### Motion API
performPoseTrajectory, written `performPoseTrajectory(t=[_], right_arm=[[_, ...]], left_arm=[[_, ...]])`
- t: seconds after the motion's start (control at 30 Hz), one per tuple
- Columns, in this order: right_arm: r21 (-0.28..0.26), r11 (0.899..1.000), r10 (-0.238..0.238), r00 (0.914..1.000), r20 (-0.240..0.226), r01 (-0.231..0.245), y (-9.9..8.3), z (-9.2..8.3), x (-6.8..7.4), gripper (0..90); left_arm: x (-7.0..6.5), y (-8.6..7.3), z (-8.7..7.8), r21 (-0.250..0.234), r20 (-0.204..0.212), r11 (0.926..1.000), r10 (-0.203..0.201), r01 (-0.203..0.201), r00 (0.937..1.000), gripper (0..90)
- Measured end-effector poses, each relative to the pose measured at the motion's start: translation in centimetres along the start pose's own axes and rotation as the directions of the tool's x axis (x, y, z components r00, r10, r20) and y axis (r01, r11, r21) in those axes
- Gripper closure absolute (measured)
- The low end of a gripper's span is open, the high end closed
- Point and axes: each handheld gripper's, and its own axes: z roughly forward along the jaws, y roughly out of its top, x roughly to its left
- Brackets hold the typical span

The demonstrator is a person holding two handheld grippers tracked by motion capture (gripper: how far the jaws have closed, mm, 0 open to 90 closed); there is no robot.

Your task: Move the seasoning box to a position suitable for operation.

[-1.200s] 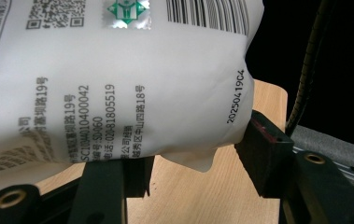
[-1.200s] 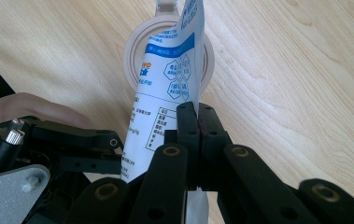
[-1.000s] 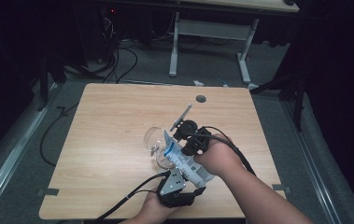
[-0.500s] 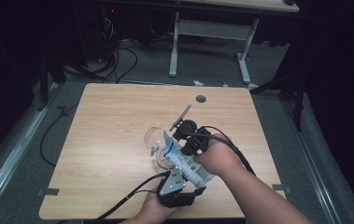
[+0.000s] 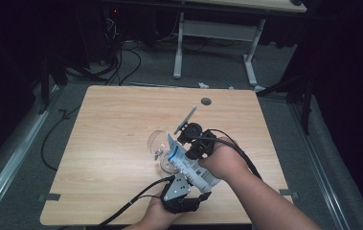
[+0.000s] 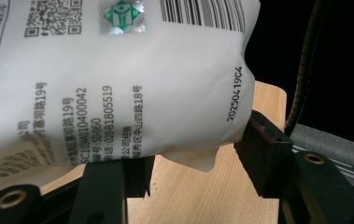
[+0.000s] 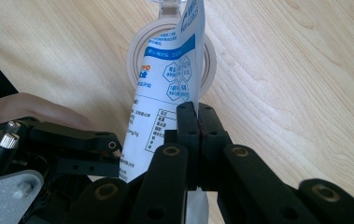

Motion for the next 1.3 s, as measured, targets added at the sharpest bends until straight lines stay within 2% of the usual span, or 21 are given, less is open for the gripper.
performPoseTrajectory(t=[1.3], right_arm=[[-0.004, 1.0, -0.01, 0.9999, 0.007, 0.01, 0.61, -0.23, -0.15, 90.0]], left_arm=[[0.46, 0.29, -0.23, -0.017, 0.002, 0.9998, -0.007, 0.007, 1.0, 50.3]])
